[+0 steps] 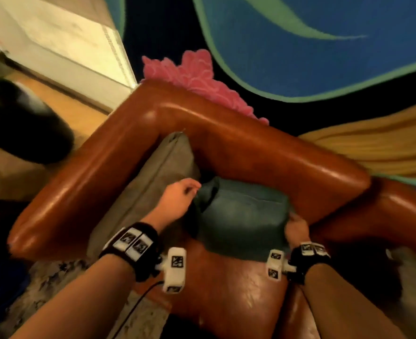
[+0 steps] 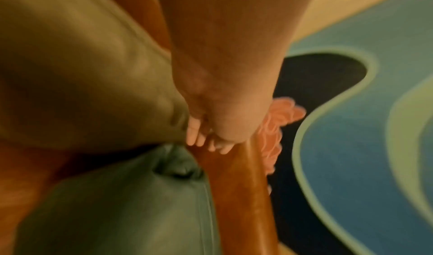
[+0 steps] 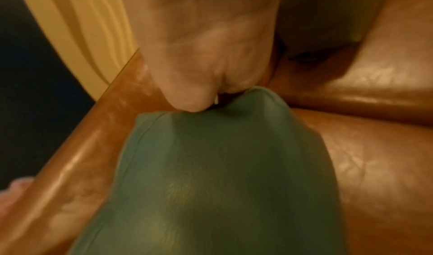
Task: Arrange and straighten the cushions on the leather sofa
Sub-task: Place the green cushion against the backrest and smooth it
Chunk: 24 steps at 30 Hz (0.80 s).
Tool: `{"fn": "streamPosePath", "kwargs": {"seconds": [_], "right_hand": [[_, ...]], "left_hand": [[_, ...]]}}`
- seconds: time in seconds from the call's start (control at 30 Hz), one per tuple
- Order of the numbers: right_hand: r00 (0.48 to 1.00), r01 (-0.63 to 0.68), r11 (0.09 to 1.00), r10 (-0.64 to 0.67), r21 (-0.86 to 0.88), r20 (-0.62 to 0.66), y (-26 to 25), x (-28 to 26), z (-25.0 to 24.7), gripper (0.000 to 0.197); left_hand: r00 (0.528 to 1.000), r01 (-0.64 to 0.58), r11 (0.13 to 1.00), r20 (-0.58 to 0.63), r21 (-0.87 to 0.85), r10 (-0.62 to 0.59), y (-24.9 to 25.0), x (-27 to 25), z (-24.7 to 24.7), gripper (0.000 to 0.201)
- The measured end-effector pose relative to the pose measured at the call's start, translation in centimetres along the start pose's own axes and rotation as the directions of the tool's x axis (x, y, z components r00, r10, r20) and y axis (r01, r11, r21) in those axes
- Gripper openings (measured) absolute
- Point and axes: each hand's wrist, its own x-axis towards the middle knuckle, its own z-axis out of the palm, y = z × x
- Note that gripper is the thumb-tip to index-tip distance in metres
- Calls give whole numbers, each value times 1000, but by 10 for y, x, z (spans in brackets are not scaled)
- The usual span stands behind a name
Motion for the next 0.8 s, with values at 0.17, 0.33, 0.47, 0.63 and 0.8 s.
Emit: {"fn": "streamPosePath", "kwargs": {"seconds": [0.17,0.33,0.47,0.63,0.8], "right_hand": [[983,-181,976,184,121,-18,23,-34,5,35],[984,-176,977,171,-117,-53,10,-39,24,45],[995,-7,963,-21,-270,-100,1,-56,16,28],[978,144,970,-170,194,122,23,-76,-56,21],[940,-341,553,217,760,263,81,-89,-80,18]], "left_hand": [[962,100,951,216,292,-167,-43,41,88,46],[938,93,910,272,405,-217,-84,46,115,56],[924,50,880,311,473,-220,-76,47,119,63],[975,30,846,171,533,-141,-78,40,120,53],[952,244,909,97,337,-292,-59,42,125,17]]}}
